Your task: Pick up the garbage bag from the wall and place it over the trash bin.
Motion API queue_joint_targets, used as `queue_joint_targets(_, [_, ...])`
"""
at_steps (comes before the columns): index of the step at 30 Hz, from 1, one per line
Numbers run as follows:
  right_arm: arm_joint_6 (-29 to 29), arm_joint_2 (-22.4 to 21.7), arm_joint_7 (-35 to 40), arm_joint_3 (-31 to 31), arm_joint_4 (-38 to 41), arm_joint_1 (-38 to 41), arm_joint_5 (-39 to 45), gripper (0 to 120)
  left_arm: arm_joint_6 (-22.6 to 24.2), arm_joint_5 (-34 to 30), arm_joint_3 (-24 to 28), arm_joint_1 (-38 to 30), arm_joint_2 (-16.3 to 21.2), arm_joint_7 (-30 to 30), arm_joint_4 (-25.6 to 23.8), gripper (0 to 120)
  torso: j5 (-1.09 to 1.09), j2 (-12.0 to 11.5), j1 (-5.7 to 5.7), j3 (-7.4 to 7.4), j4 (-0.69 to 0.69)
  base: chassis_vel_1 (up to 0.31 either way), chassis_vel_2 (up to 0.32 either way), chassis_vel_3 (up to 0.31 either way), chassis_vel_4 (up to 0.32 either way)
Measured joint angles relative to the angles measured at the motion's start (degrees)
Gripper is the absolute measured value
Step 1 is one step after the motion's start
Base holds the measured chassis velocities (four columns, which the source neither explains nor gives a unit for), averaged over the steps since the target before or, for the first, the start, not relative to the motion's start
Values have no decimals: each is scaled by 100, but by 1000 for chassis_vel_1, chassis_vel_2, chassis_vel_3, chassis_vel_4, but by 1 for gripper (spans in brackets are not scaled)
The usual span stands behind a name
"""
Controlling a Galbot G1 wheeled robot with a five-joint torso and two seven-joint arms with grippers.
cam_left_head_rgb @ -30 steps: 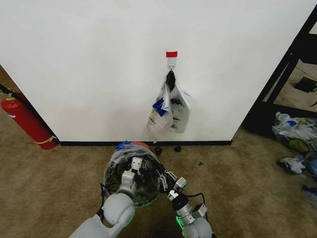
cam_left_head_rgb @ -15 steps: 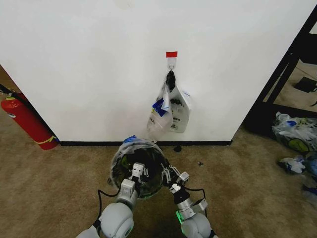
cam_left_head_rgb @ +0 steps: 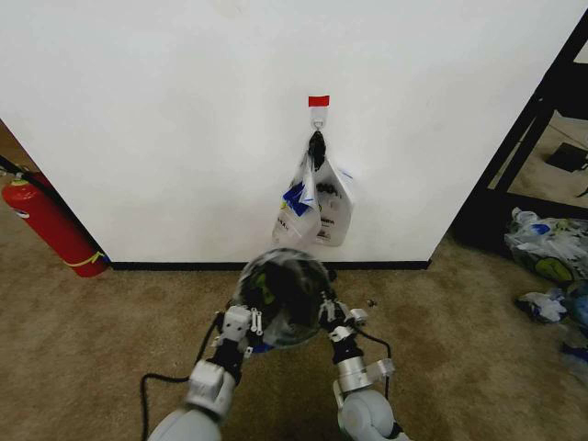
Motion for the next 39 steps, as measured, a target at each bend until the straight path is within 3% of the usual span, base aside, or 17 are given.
queue_joint_targets(5, [-199,25,500,30,470,-35,705,1,44,289,45,-2,-24,-389,708,47,-1,0,0,0,-2,0,0,0,0])
queue_joint_targets(7, [-224,30,557,28,537,-53,771,1,64,270,130,20,-45,-386,780,48,-1,0,0,0,-1,0,0,0,0])
queue_joint_targets(12, [-384,23,736,-10,952,-209,972,1,-1,281,401,-158,-323,-201,1187,70,-2,0,0,0,-2,0,0,0,0])
queue_joint_targets(15, [-395,14,740,-27,1040,-270,980,1,-1,280,421,-259,-371,-159,1272,77,-1,0,0,0,-2,0,0,0,0])
queue_joint_targets(20, [-407,3,736,-72,1208,-424,1000,1,-23,400,325,-598,-397,-140,1623,97,-1,0,0,0,-2,0,0,0,0])
queue_joint_targets(32, [-522,27,907,-164,1640,-595,1169,1,-79,397,370,-940,-452,-135,2219,100,-1,0,0,1,-1,0,0,0,0])
queue_joint_targets(39, [-523,45,949,-116,1568,-588,1104,1,-281,378,400,-934,-449,-16,2119,100,-1,0,0,1,-2,0,0,0,0])
